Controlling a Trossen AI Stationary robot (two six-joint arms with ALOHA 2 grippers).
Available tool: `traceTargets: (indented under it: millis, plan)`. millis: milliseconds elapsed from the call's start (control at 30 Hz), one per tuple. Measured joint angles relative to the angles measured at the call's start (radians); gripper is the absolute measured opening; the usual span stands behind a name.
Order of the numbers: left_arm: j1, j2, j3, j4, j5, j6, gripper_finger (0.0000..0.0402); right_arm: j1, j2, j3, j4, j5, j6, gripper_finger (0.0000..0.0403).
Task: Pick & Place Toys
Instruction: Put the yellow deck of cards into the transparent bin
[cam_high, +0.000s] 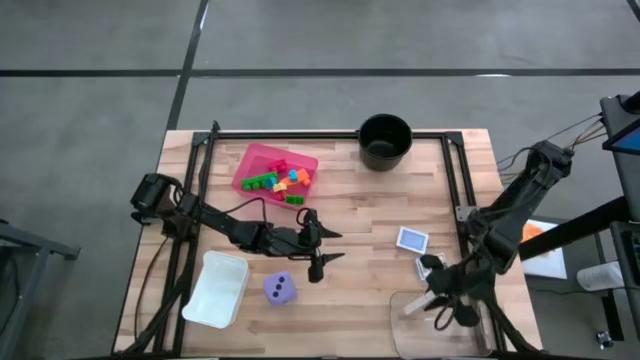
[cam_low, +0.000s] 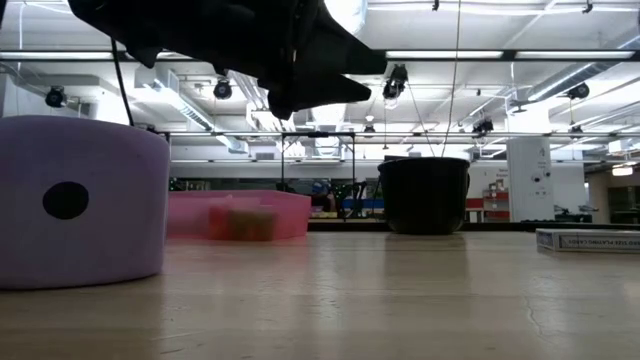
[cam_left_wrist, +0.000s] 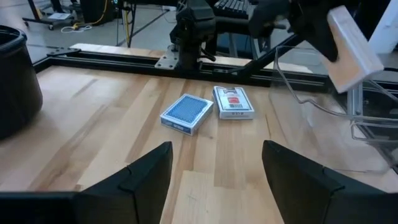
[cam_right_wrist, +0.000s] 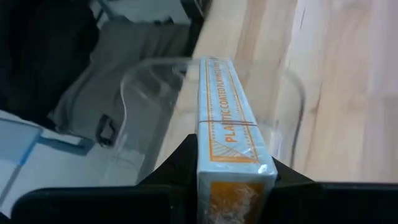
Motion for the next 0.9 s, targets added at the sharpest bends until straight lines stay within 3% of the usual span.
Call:
traceTargets:
  millis: [467,767,900]
  plan:
    - [0.0,0.0,0.0,-0.001,-0.003,0.002,0.0253,0.037,0.226,0.032,-0.039,-0.015,0.152,0.0071]
    - [0.001,0.0,0.0,-0.009,-0.003,0.003,0.0253,0.037,0.257,0.06,-0.075,-0.023,0.172,0.0236]
    - [0.001,0.0,0.0,-0.009,-0.003,0.002,0.0253,0.037,0.221,0.073,-0.075,-0.022,0.172,0.0278]
